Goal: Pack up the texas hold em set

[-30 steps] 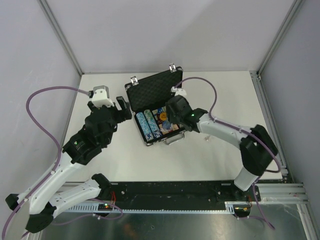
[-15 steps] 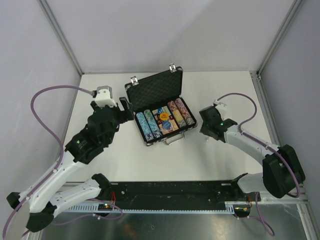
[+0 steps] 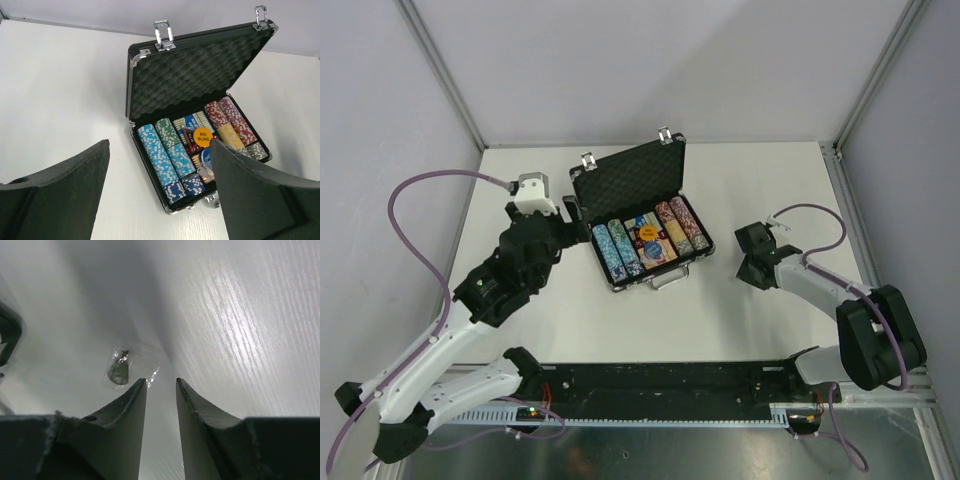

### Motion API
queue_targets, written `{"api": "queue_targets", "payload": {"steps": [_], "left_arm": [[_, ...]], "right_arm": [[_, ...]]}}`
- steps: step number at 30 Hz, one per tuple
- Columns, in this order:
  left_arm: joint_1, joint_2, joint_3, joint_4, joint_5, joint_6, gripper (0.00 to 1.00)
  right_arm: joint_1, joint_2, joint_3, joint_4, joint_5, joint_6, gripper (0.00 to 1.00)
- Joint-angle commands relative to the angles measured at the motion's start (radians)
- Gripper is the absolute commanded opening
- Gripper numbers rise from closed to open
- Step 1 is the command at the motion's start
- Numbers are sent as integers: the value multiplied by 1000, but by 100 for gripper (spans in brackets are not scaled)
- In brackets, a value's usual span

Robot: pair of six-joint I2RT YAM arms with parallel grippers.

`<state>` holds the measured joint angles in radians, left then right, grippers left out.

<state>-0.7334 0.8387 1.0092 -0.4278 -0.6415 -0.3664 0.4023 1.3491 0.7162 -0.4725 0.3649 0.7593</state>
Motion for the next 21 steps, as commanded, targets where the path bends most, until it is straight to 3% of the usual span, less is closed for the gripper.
{"api": "queue_targets", "payload": {"steps": [1,11,21], "left_arm": [[5,-1,-4,40,13,2,86],[4,-3,-2,41,10,11,86],[5,7,5,40,-1,16,86]], "right_arm": [[-17,51,-1,70,-8,-6,35],[-31,84,-1,162,-61,-54,44],[0,231,25,183,-75,-98,48]]}}
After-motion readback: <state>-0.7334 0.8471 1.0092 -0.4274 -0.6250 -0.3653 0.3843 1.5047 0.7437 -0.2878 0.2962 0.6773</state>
